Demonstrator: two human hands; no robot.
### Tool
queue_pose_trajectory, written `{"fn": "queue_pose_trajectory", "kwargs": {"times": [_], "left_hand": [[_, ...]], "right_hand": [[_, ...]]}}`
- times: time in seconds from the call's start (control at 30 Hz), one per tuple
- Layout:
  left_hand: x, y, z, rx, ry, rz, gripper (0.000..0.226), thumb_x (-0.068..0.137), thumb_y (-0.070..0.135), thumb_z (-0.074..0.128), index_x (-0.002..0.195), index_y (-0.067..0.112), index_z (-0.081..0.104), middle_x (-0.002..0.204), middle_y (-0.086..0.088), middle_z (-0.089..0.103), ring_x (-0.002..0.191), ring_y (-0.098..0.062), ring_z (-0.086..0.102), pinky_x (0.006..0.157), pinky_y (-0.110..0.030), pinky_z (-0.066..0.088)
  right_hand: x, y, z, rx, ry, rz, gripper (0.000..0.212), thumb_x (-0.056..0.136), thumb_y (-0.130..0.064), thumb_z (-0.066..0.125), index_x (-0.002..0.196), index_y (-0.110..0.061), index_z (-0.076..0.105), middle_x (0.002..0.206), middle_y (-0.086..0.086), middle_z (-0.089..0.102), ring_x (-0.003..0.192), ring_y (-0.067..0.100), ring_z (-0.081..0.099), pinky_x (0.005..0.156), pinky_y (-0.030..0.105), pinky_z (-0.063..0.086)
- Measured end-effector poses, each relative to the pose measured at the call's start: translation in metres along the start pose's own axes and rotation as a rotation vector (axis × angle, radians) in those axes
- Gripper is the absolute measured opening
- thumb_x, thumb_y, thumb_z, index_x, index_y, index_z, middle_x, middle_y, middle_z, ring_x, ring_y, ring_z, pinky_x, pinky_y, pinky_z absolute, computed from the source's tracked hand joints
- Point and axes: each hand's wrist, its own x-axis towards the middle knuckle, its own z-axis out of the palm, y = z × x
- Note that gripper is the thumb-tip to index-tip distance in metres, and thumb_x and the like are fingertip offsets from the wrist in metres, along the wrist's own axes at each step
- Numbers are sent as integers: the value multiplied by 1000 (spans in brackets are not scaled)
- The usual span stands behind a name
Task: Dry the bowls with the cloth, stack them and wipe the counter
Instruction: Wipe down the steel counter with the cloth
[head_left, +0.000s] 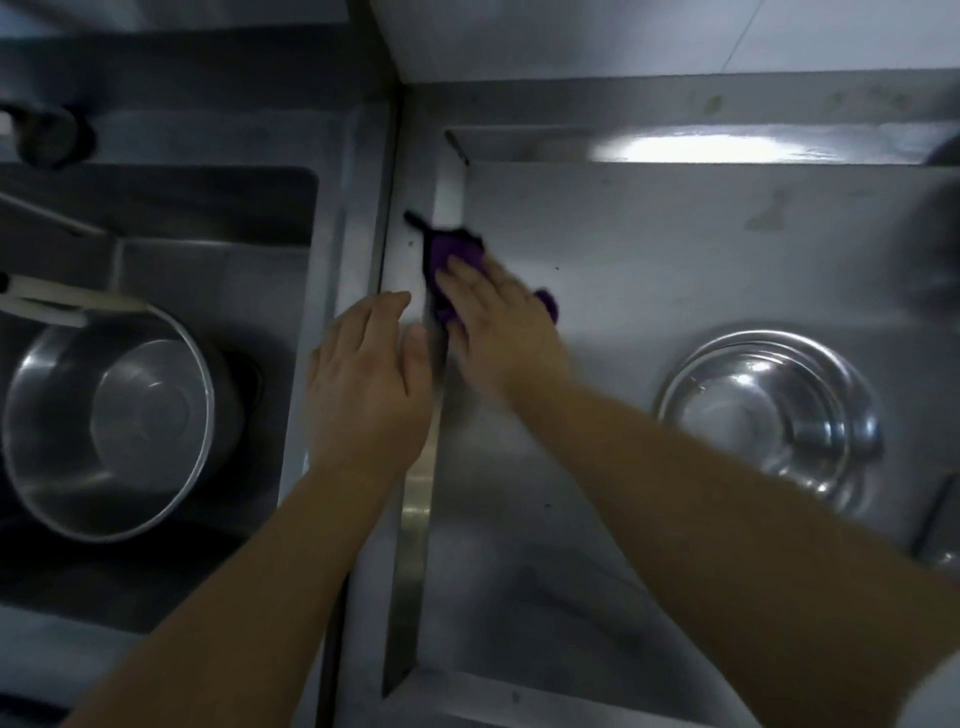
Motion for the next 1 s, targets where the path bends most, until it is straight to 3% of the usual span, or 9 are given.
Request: {"fn": "queue_pose_trajectory", "kwargs": {"times": [0.1,0.27,0.37,0.47,0.6,0.67,0.8,1.0], "left_hand": [[-5,10,4,-9,-34,7,43,111,37,35,147,21,52,149,-3,56,139,-25,50,115,-48,39],[-14,33,18,-62,-41,87,46,110,38,35,148,18,53,149,-3,56,139,-23,50,117,-49,39],[-19,45,28,-70,-42,131,46,110,41,35,146,19,54,147,-3,57,138,-23,50,115,-46,38],[-22,54,36,-76,-64,184,46,110,41,36,146,18,53,147,-5,58,138,-25,50,116,-48,40],[-33,68,40,-60,-99,208,49,109,43,33,147,19,53,149,-3,56,140,-24,50,117,-51,40],[-40,75,39,-66,-110,213,48,110,40,34,147,18,53,150,-3,56,141,-24,49,116,-48,41],[-54,80,37,-70,-136,219,45,111,36,37,148,18,53,152,-3,55,143,-23,48,116,-49,42],[-71,64,31,-117,-132,218,51,108,44,32,146,19,54,149,-2,57,139,-24,51,115,-50,41]], "right_hand": [[-79,-21,20,-76,-139,-153,60,105,-40,41,162,-21,35,169,2,36,158,32,25,128,52,22],[-231,-26,38,-112,-102,-206,60,101,-41,54,158,-27,44,167,-5,39,157,30,29,125,48,30],[-298,-6,32,-74,16,3,61,99,-34,58,158,-27,46,168,-7,36,157,27,30,120,49,34],[-328,16,15,-72,115,343,55,102,-30,52,156,-20,49,167,-1,38,156,32,32,116,56,40],[-306,47,-13,14,230,894,54,109,-35,36,160,-19,38,169,2,33,158,31,23,125,51,27],[-283,63,-24,49,284,1064,54,111,-33,36,163,-20,32,172,0,27,160,29,18,129,49,18],[-245,95,-41,119,440,1278,55,111,-28,37,164,-21,29,175,-4,18,161,26,11,131,45,10],[-238,105,-40,109,542,1281,55,111,-31,32,165,-25,25,175,-8,16,161,23,11,129,49,16]]}}
